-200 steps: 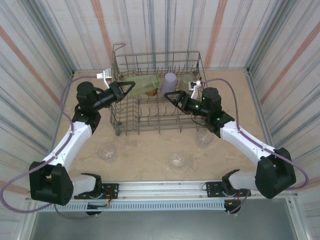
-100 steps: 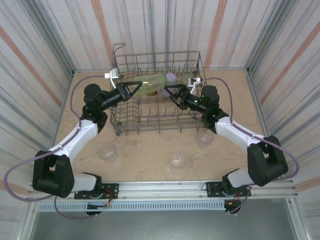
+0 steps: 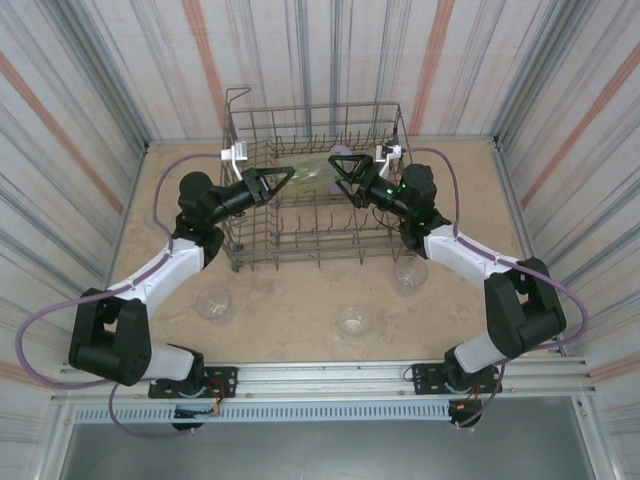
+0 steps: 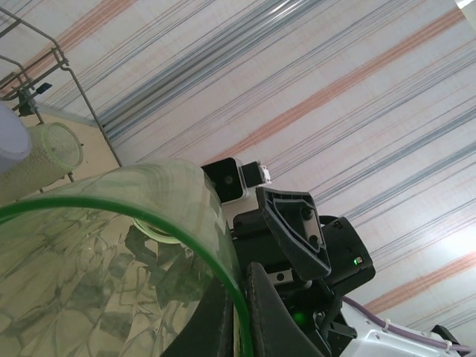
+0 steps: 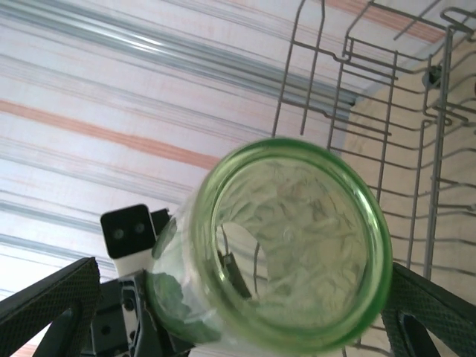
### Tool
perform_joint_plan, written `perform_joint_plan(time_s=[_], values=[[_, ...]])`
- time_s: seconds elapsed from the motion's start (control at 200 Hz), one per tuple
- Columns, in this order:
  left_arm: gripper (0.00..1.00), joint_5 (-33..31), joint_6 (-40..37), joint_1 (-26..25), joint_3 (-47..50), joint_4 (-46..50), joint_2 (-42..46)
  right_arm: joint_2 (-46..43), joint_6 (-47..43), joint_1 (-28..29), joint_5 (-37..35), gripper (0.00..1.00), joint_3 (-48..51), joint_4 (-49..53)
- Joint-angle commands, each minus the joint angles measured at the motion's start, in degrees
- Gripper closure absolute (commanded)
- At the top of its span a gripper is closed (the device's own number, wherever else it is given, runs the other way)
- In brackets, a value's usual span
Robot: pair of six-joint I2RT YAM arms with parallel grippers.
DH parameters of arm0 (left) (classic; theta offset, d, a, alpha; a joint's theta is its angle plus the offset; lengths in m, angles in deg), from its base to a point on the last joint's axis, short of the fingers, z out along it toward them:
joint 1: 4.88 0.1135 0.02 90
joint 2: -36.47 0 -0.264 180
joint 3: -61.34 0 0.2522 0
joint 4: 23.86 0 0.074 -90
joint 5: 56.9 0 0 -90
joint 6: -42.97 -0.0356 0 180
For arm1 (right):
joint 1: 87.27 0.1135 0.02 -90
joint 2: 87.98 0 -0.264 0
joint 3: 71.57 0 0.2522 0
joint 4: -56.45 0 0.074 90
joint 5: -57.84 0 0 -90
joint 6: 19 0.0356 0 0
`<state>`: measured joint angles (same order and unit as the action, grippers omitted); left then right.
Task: Load the cups into the dish rack
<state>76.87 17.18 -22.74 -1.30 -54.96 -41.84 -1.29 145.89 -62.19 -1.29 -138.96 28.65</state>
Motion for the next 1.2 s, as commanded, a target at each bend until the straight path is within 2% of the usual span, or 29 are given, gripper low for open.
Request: perform_joint_plan(time_s=[0.0,0.235,0.401,0.501,0.721,0.982,1.077,1.192], values=[[1.0,0.9,0.1,-0.7,-0.4,-4.4,-0.5,2.5,3.1,-0.8,-0.6,0.01,-1.8,-4.7],[1.0,0.7,0.3,-1.3,0.1,-4.0,-0.8,4.9,6.2,-1.3,-3.3,0.01,-0.9,-9.3],[1.0,1.0,0.2,-1.3,0.4,-4.1,-0.7,5.1,6.3,-1.0,-2.8,0.0,-1.5,-9.3],[1.0,0.9,-0.4,-1.3,0.2,-3.3,-0.5,4.9,6.1,-0.5,-2.6,0.03,-1.9,-8.7],[1.0,1.1,-0.6,-1.3,-0.2,-3.0,-1.1,4.6,5.7,0.4,-2.6,0.15,-2.3,-7.8],[1.0,1.2,-0.5,-1.3,-0.4,-1.2,-1.0,3.6,5.0,0.6,-2.9,0.45,-1.8,-6.7],[1.0,1.2,-2.1,-1.3,-0.6,1.2,-0.2,3.1,4.1,0.7,-3.2,0.48,-1.7,-5.5],[0.89,-0.5,-6.1,-1.3,-1.0,6.7,2.4,2.4,2.9,0.6,-3.7,0.5,-1.9,-4.1]])
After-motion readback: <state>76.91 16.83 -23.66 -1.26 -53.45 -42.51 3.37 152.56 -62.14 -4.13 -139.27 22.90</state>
